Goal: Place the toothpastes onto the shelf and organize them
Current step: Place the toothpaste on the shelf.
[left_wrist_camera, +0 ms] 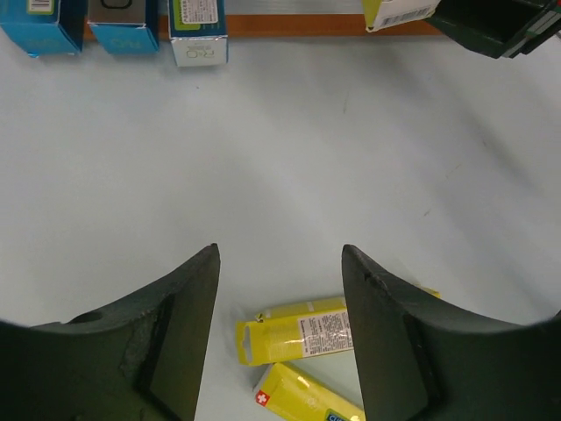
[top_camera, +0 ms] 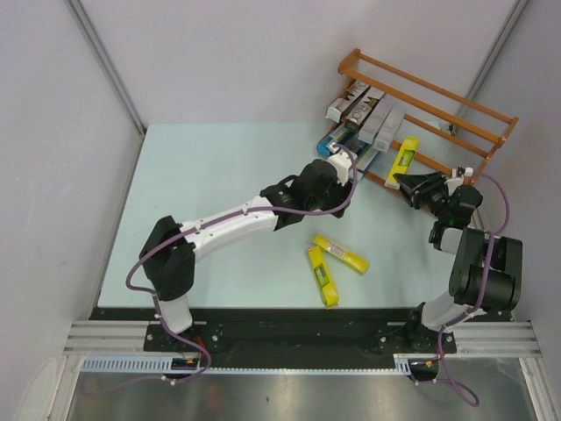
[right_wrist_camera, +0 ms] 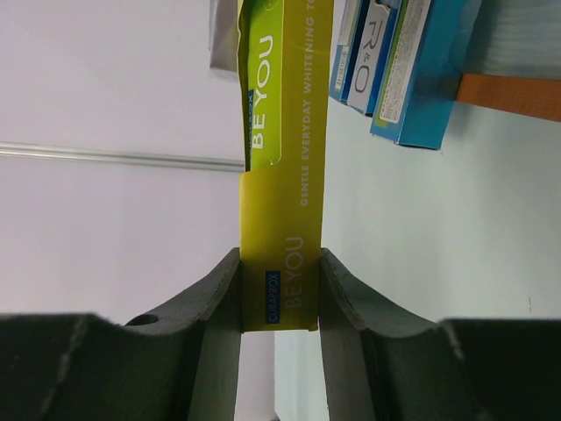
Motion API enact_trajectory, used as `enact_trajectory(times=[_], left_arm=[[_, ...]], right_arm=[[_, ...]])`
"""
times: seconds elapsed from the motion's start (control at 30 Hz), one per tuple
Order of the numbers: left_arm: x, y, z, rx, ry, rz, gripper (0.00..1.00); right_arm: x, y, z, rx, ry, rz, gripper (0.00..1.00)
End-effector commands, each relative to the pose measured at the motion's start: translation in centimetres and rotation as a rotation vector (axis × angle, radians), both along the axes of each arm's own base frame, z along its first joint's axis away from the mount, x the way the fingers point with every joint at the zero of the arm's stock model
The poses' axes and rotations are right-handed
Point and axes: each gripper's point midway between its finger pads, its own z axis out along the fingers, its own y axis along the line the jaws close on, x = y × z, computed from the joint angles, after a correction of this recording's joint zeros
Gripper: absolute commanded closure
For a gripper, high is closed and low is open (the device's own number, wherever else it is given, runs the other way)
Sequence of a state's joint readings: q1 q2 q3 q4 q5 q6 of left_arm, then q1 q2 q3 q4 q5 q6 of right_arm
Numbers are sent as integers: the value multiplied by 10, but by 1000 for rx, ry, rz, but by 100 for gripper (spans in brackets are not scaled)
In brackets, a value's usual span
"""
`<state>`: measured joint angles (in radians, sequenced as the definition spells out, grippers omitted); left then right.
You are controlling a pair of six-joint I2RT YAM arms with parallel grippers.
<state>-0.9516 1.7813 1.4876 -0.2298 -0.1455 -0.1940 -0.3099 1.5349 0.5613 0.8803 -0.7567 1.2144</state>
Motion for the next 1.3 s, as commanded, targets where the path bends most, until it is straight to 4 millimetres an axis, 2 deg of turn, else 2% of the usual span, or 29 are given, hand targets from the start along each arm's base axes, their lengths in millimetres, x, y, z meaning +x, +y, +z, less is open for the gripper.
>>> enact_trajectory(times=[0.0, 0.33, 0.5, 0.53, 0.67, 0.7, 0.73, 0.8, 0.83, 0.87, 0.9, 0.93, 0.97, 1.0, 1.03, 1.1, 1.17, 1.2, 1.27], left_arm=[[4, -27, 25, -72, -37, -62, 38], [9, -41, 16, -73, -18, -81, 39], [13, -53, 19, -91, -17, -98, 39], [13, -56, 14, -87, -9, -104, 39], [18, -69, 27, -117, -25, -128, 39], [20, -71, 27, -118, -26, -130, 41], [21, -75, 35, -132, -37, -132, 43], [27, -78, 28, -114, -26, -121, 49], [30, -84, 44, -137, -46, -120, 51], [34, -88, 32, -118, -32, -118, 56], [35, -90, 32, -112, -27, -118, 65], [40, -97, 43, -131, -42, -119, 69], [42, -100, 44, -137, -44, -119, 72], [46, -105, 32, -123, -35, -118, 78], [49, -111, 41, -148, -55, -120, 81], [55, -118, 36, -160, -65, -119, 89], [59, -125, 39, -196, -87, -118, 94], [61, -128, 40, -209, -92, -118, 100], [65, -134, 38, -237, -100, -114, 100]], right_arm=[[14, -5, 38, -2, -136, 4, 69], [28, -10, 45, 16, -147, 6, 69], [38, -13, 42, 48, -134, 5, 68], [41, -13, 39, 64, -128, 8, 68], [49, -15, 35, 120, -127, 15, 67], [51, -16, 36, 131, -132, 15, 67], [53, -17, 35, 154, -131, 15, 67], [57, -17, 38, 165, -138, 22, 66], [58, -18, 38, 167, -142, 21, 66], [59, -19, 37, 171, -136, 19, 65], [60, -18, 38, 172, -139, 20, 64], [60, -18, 37, 170, -137, 21, 62], [61, -19, 36, 173, -132, 18, 61], [61, -19, 35, 175, -130, 17, 60], [61, -19, 35, 175, -130, 17, 58], [62, -18, 33, 177, -124, 21, 57], [62, -19, 33, 176, -124, 20, 55], [62, -19, 33, 176, -123, 21, 54], [62, -20, 32, 176, -122, 16, 53]])
